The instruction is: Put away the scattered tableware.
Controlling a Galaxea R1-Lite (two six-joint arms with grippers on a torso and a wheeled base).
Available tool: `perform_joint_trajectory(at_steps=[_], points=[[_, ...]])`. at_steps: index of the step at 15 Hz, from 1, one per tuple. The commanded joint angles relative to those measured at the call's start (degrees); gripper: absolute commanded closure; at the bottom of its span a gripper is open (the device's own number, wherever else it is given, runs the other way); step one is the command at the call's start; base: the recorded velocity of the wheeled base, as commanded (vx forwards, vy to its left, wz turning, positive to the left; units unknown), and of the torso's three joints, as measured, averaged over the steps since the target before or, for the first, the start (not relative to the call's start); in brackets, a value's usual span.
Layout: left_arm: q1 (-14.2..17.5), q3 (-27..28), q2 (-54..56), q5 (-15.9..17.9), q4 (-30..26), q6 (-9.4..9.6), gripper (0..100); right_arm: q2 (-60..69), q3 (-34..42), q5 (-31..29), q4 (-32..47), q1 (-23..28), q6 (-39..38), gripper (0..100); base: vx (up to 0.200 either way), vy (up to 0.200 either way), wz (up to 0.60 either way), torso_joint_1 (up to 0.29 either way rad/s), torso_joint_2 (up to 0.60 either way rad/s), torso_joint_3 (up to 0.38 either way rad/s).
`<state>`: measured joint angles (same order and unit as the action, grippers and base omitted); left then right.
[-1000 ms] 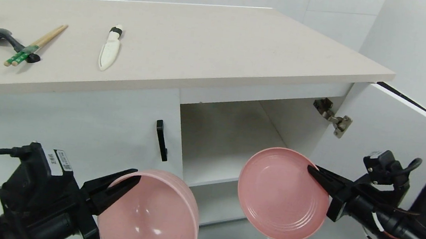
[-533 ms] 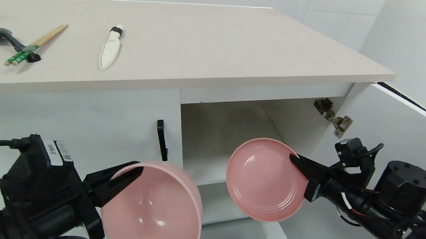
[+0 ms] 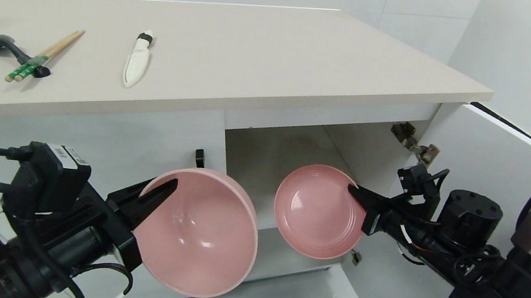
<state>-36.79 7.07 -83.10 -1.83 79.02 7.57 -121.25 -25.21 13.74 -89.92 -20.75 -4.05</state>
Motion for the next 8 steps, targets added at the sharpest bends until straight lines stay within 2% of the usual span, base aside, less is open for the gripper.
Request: perform_joint_trajectory(at_steps=[1,4,8], points=[[-0.1,-0.5,0.0,-0.1,0.0,-0.01,100,-3.0,-2.9,0.1,-0.1,0.0,-0.8,100,0.000,0.000,0.00,0.000,0.00,0.000],[0.6,-2.0,0.2,-0.3,-0.1,0.16,100,-7.2,-7.9,0.1,-0.1,0.0,-4.4,100,0.000,0.000,0.00,0.000,0.00,0.000],[1.6,-2.9,0.4,-2.7,-0.3,0.16,100,-12.5,-11.9,0.1,-0.1,0.4,-4.6,100,0.000,0.000,0.00,0.000,0.00,0.000]])
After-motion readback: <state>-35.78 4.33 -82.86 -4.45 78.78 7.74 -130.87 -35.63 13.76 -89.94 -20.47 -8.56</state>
